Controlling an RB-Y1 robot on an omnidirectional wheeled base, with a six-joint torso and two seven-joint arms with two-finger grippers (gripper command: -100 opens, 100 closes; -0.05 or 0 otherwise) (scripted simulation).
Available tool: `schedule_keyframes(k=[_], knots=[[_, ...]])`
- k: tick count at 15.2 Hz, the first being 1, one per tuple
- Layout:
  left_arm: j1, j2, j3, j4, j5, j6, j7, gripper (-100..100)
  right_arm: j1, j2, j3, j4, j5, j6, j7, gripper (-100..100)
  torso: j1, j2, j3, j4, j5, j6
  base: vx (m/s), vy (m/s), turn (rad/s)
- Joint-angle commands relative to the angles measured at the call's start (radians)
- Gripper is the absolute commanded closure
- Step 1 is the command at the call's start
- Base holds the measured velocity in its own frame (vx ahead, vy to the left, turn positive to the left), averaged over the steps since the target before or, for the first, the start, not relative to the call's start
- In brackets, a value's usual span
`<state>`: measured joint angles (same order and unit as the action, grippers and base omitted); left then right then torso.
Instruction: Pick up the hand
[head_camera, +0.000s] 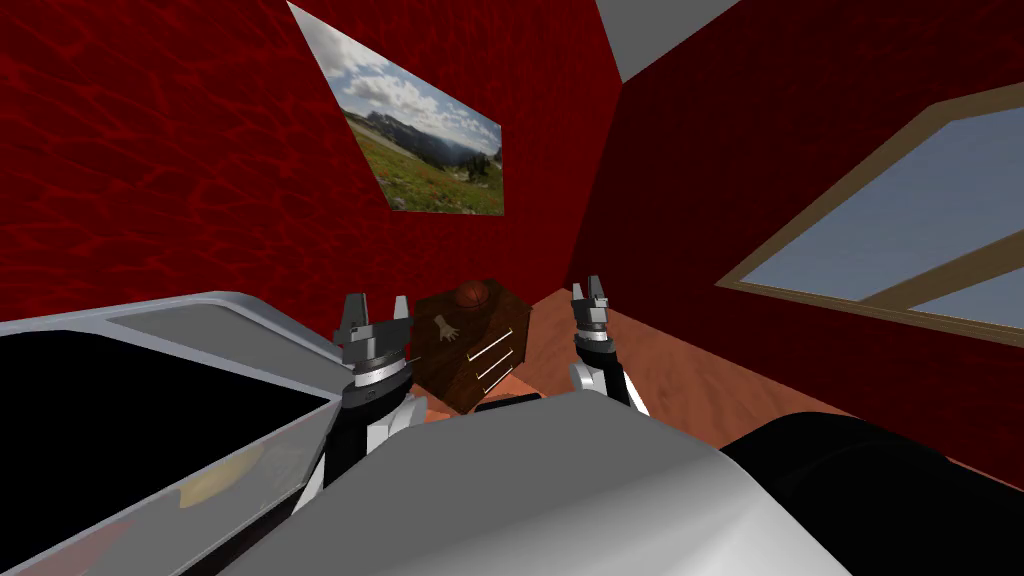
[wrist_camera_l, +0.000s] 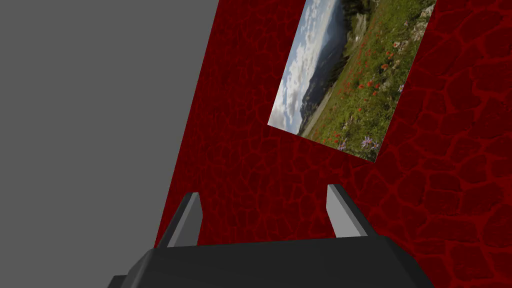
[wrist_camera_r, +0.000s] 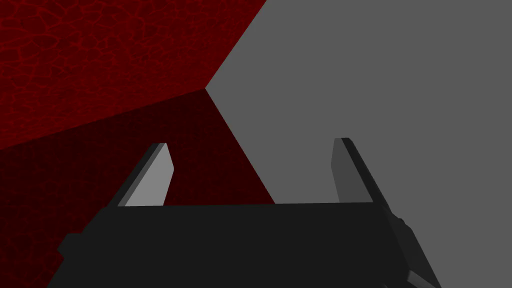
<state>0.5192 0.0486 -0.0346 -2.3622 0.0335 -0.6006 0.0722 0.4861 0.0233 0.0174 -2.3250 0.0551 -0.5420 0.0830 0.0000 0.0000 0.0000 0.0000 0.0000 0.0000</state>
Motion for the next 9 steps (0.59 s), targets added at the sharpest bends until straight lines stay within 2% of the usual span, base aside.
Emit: schedule_keyframes(k=[1,5,6,7,8,9], knots=[[0.020,0.034,0.011,0.027,-0.007,-0.005,0.010,-100,0.000,0.000,0.000,0.000,0.000,0.000,0.000,0,0.000,0.000,0.000,0.000,0.000,0.000,-0.008,-0.011,-0.060],[0.090,0.098,0.050,0.118,-0.029,-0.024,0.046,-100,0.000,0.000,0.000,0.000,0.000,0.000,0.000,0,-0.002,0.002,0.001,0.000,0.000,0.000,-0.029,-0.036,-0.134],[0.090,0.098,0.050,0.124,-0.029,-0.024,0.046,-100,0.000,0.000,0.000,0.000,0.000,0.000,0.000,0,-0.003,0.003,0.001,0.000,0.000,0.000,-0.031,-0.042,-0.086],[0.113,0.114,0.063,0.155,-0.037,-0.031,0.058,-100,0.000,0.000,0.000,0.000,0.000,0.000,0.000,0,-0.003,0.003,0.002,0.001,-0.001,0.000,-0.023,-0.041,-0.097],[0.113,0.114,0.063,0.157,-0.037,-0.031,0.058,-100,0.000,0.000,0.000,0.000,0.000,0.000,0.000,0,-0.003,0.002,0.001,0.000,-0.001,0.000,-0.017,-0.035,-0.086],[0.139,0.131,0.078,0.194,-0.045,-0.038,0.071,-100,0.000,0.000,0.000,0.000,0.000,0.000,0.000,0,-0.002,0.002,0.001,0.000,-0.001,0.000,-0.015,-0.037,-0.148]])
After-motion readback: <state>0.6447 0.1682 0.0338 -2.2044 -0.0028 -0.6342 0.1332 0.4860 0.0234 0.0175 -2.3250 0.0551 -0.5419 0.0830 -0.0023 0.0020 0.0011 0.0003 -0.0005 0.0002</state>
